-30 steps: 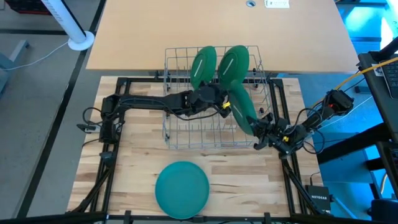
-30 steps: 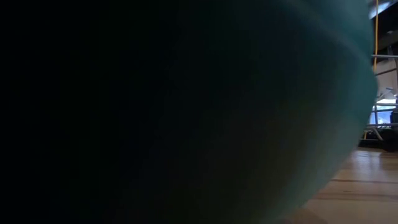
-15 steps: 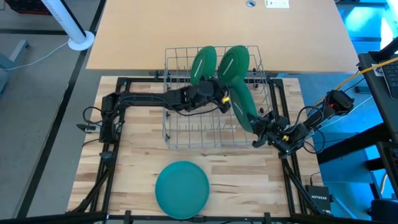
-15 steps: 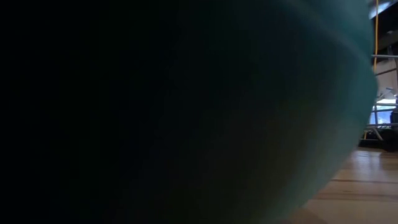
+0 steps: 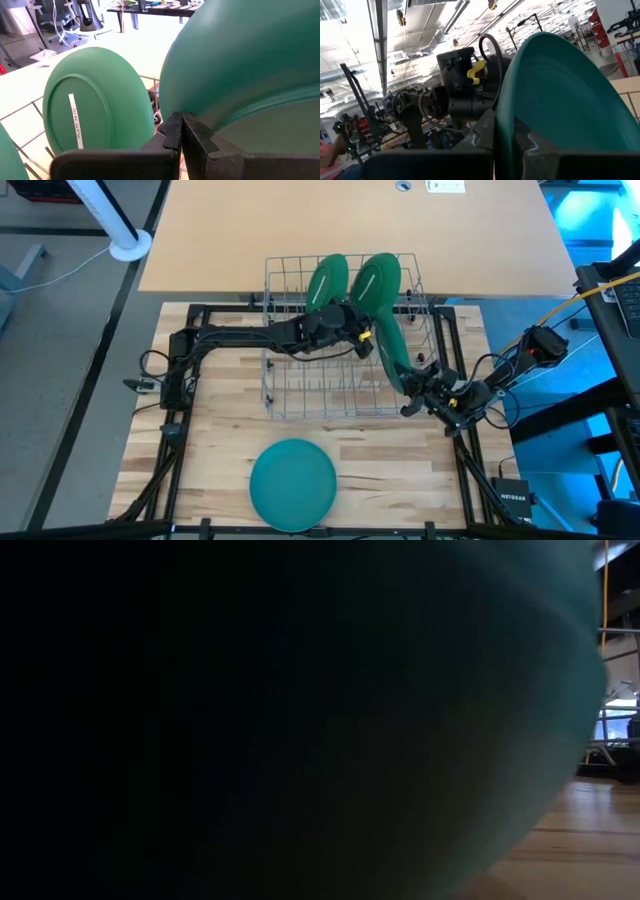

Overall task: Sort dishes
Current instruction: Put the green plate in the dish rack

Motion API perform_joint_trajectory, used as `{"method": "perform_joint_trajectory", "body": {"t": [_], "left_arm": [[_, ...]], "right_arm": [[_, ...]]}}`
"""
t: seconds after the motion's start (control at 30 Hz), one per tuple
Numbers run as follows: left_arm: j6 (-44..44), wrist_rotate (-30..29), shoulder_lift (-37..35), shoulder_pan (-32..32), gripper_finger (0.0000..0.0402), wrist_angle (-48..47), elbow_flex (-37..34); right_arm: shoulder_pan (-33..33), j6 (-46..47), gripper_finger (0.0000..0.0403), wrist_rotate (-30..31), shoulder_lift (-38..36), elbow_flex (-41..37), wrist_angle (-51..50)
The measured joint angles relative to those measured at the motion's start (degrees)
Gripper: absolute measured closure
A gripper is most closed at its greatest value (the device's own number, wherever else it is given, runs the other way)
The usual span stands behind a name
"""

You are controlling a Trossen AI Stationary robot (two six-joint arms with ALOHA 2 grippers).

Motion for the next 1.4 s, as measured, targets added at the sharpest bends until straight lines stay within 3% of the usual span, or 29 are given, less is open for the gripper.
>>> {"method": "perform_joint_trajectory", "body": {"t": [0.8, 1.03, 1.4], "left_arm": [[3.39, 0.04, 0.79, 0.11, 0.0401, 0.77, 0.00], [3.39, 0.00, 0.57, 0.11, 0.0401, 1.09, 0.02], [4.75, 0.02, 0.55, 0.07, 0.0401, 0.26, 0.02]], "right_arm": [[-0.85, 3.67, 0.0389, 0.76, 2.87, 1.31, 0.03], [-0.76, -1.87, 0.0389, 0.99, 2.87, 4.01, 0.06], [-0.74, 0.56, 0.0389, 0.83, 5.48, 4.02, -0.05]]}}
